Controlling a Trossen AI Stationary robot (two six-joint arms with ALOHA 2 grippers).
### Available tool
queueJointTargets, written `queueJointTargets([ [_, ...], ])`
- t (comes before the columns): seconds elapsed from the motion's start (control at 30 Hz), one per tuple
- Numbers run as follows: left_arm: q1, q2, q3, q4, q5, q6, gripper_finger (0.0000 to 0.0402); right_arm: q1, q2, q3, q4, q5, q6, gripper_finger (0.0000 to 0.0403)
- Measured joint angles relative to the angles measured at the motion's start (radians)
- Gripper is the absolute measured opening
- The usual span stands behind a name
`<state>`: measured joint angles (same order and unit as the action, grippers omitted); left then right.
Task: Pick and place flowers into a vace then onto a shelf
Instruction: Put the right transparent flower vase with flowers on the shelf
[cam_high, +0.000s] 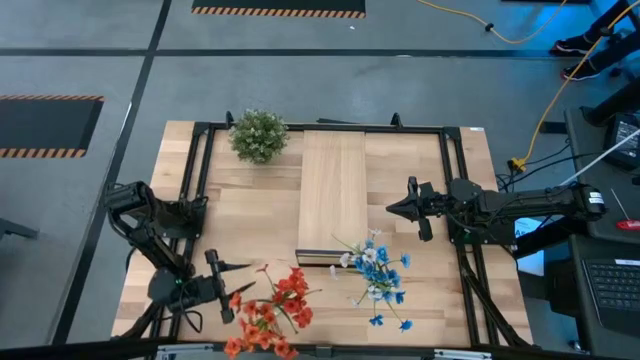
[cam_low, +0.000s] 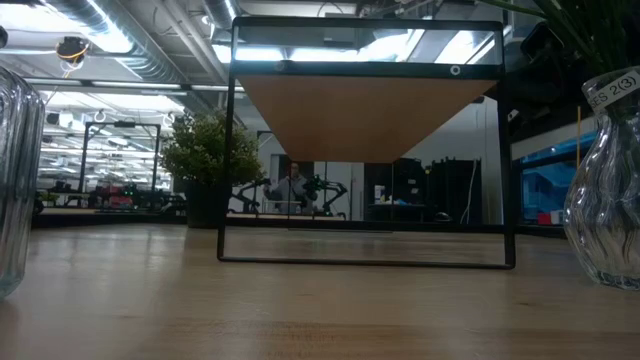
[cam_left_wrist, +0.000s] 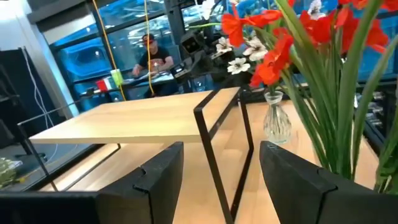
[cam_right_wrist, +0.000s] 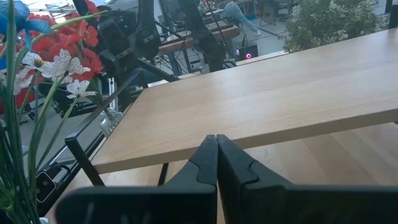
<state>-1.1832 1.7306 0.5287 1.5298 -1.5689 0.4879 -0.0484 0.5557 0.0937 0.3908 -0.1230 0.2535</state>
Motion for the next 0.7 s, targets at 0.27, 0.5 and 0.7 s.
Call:
queueJointTargets([
  [0.27, 0.037, 0.0, 0.0, 0.037, -0.002, 0.057, 0.0205, 0.0, 0.0, 0.0, 0.005, 0.0, 0.002, 0.0],
  [0.5, 0.092, 0.0, 0.0, 0.037, -0.002, -0.02, 0.0205, 0.0, 0.0, 0.0, 0.011, 0.001, 0.051, 0.0],
  [0.7, 0.094, 0.0, 0.011, 0.037, -0.003, -0.001, 0.0196, 0.0, 0.0, 0.001, 0.033, 0.001, 0.046, 0.0],
])
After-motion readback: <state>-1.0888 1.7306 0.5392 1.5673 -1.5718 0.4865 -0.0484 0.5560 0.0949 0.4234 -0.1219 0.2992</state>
